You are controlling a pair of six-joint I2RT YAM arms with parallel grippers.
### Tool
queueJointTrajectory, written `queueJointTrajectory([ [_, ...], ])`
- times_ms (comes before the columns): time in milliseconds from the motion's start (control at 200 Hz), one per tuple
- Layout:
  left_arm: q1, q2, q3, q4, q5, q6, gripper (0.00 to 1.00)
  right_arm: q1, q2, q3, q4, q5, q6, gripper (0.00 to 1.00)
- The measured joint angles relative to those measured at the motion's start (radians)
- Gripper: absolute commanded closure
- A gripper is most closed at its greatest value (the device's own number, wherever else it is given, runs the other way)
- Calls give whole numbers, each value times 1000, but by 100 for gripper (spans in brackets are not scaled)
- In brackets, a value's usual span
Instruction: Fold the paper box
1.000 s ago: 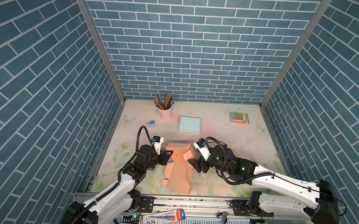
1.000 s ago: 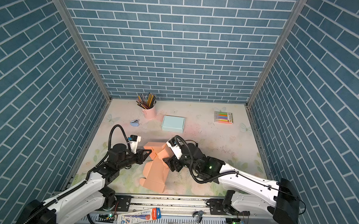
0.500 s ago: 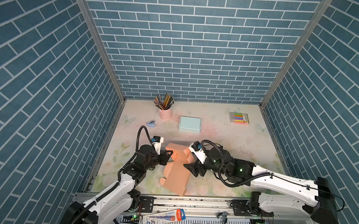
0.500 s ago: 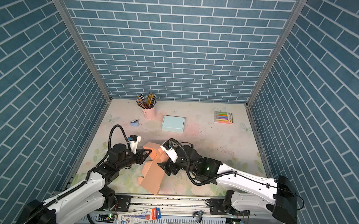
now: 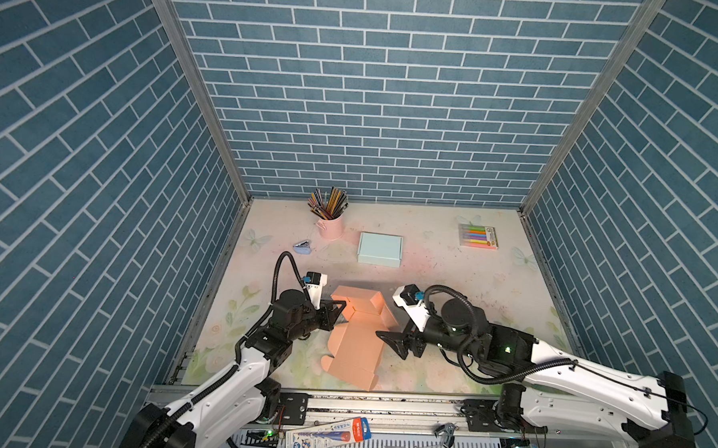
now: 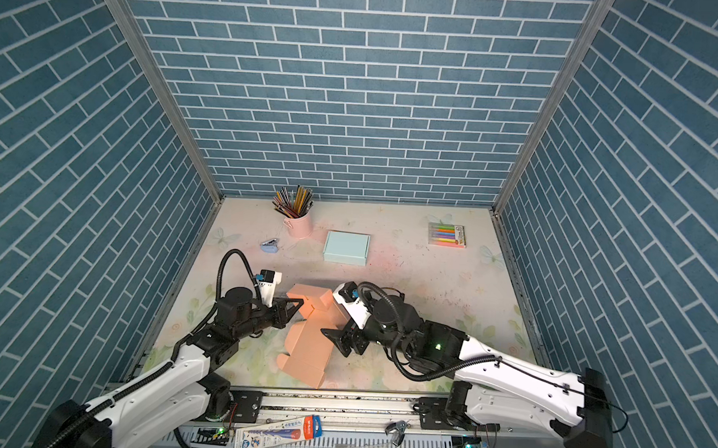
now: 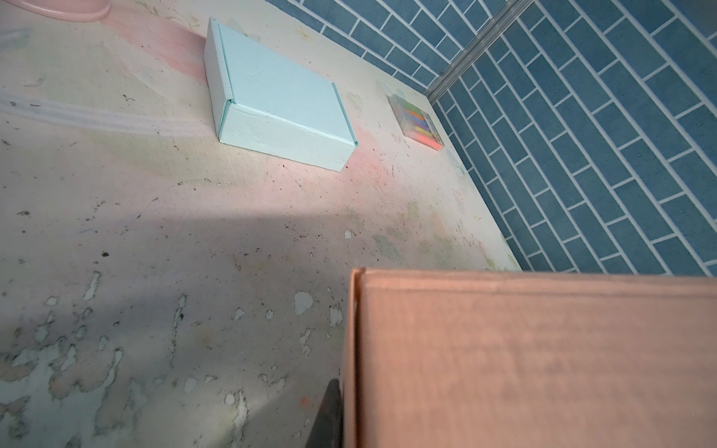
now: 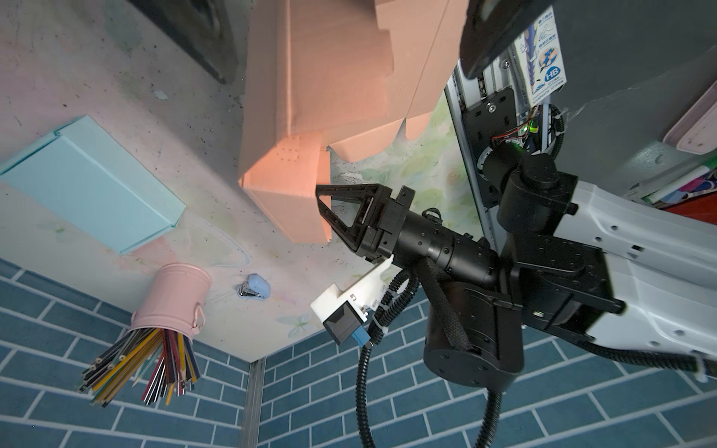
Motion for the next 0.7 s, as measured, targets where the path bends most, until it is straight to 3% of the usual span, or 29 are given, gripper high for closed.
queueJointTrajectory([
  [280, 0, 0, 0, -3, 0, 2, 88, -43, -144, -46, -39, 3, 6, 19],
  [700, 0, 0, 2, -4, 1, 2, 87, -88, -37, -47, -46, -48, 0, 33],
])
